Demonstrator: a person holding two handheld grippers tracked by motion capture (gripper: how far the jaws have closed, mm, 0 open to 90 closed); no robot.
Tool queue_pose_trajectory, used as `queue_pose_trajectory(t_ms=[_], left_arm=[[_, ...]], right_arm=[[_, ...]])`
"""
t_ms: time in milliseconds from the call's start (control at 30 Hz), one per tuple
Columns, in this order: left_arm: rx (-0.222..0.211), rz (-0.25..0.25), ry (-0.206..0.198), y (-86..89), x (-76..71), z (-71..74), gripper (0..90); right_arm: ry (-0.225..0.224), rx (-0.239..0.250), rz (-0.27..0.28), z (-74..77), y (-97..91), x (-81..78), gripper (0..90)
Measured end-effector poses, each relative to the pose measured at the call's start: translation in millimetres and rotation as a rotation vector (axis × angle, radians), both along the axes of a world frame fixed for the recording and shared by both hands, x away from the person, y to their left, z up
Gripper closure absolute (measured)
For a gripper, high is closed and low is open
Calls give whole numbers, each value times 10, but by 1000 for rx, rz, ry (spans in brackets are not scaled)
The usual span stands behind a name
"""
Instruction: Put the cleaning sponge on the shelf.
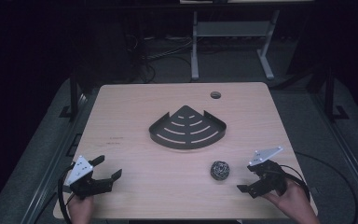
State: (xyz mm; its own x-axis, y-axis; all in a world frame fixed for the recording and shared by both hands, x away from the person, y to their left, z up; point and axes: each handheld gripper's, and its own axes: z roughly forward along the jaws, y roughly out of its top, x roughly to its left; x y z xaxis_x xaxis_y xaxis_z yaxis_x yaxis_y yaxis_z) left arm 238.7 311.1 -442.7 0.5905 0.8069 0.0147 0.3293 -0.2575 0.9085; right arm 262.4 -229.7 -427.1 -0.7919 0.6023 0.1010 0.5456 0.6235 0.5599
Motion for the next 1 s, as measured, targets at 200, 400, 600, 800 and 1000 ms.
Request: queue_pose_trajectory(t_ms=[200, 400, 600, 800, 1000], left_arm=[[5, 0, 8, -14, 7, -4, 135], [-11, 4, 6, 23, 4, -1, 135], [-15, 11, 1, 42, -14, -1, 135], [-14, 10, 8, 38, -7, -5, 135], [-26, 5, 14, 21, -6, -1, 135]], right_arm=[[5, -21, 48, 13, 175, 109, 145], [20, -48, 70, 15, 315, 211, 145], [54, -70, 70, -13, 387, 309, 145], [68, -99, 84, -32, 509, 398, 145], [80, -124, 108, -67, 615, 485, 145]])
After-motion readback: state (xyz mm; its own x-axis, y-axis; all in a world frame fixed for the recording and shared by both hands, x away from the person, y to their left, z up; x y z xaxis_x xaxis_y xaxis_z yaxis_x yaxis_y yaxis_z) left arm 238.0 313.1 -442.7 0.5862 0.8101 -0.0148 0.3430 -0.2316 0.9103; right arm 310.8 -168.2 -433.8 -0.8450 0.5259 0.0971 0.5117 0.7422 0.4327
